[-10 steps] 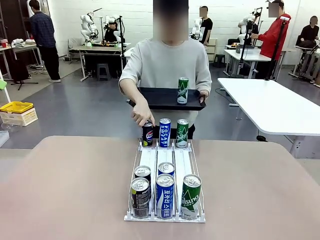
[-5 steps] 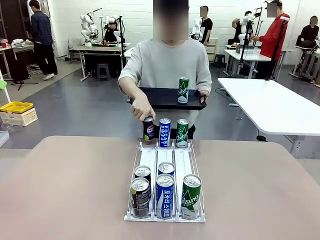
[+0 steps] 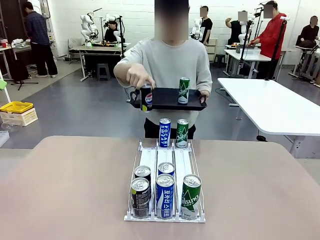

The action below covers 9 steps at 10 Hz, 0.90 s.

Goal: Retrieve and hand over the desired beverage to the person.
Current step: Pick up another can of the same type that the person held from the Automatic Can Dispenser.

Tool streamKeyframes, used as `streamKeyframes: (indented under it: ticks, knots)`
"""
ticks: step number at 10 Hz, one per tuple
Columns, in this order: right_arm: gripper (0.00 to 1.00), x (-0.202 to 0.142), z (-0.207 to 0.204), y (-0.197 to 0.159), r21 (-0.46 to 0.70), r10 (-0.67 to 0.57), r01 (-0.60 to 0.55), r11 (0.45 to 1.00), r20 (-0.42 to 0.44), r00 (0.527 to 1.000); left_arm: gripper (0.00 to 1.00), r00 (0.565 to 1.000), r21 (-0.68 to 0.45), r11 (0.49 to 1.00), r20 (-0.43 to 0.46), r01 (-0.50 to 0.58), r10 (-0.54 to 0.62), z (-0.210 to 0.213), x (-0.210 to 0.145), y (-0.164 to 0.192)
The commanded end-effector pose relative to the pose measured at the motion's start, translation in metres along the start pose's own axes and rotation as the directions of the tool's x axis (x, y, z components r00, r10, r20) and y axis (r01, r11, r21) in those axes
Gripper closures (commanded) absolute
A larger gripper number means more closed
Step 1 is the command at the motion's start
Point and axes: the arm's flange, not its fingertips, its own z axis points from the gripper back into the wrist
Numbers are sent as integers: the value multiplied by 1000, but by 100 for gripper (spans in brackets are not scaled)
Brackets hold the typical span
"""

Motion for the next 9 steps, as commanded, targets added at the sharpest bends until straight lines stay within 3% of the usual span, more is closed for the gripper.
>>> streamKeyframes:
  ticks: [1,9]
  knots:
    - [0,3,0,-3,-3,-3,3,1000,-4,1000,0,1000,-9,1000,17,10,-10,0,0,2]
    - [0,3,0,-3,-3,-3,3,1000,-4,1000,0,1000,-9,1000,17,10,-10,0,0,2]
